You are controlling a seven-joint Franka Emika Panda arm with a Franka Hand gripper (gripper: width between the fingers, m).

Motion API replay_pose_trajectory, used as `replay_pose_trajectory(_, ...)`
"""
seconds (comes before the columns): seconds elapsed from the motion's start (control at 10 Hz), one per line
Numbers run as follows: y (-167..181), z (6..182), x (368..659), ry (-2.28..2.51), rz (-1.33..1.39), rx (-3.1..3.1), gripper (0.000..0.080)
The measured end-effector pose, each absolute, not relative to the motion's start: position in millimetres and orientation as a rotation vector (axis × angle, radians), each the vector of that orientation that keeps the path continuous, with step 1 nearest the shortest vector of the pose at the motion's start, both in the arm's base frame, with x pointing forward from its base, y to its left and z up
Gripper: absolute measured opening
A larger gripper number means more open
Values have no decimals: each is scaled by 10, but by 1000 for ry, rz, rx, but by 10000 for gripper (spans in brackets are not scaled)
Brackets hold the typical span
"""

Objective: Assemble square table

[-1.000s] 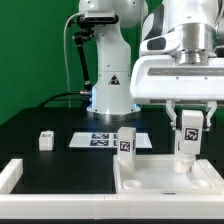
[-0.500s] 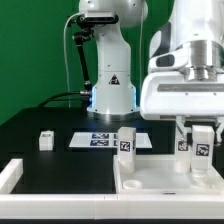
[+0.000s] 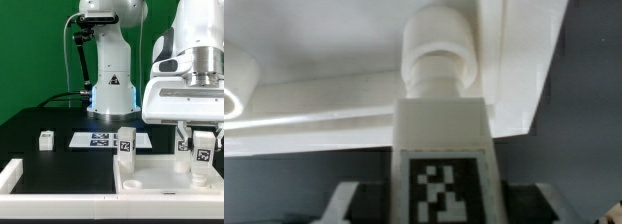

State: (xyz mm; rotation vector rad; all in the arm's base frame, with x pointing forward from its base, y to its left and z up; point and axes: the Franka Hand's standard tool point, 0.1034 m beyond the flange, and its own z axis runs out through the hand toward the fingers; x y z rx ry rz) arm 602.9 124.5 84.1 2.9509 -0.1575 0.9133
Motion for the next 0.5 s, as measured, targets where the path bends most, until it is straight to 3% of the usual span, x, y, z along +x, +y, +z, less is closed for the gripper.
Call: replay_pose_trajectory(0.5, 1240, 743, 6036, -102, 951, 2928, 290)
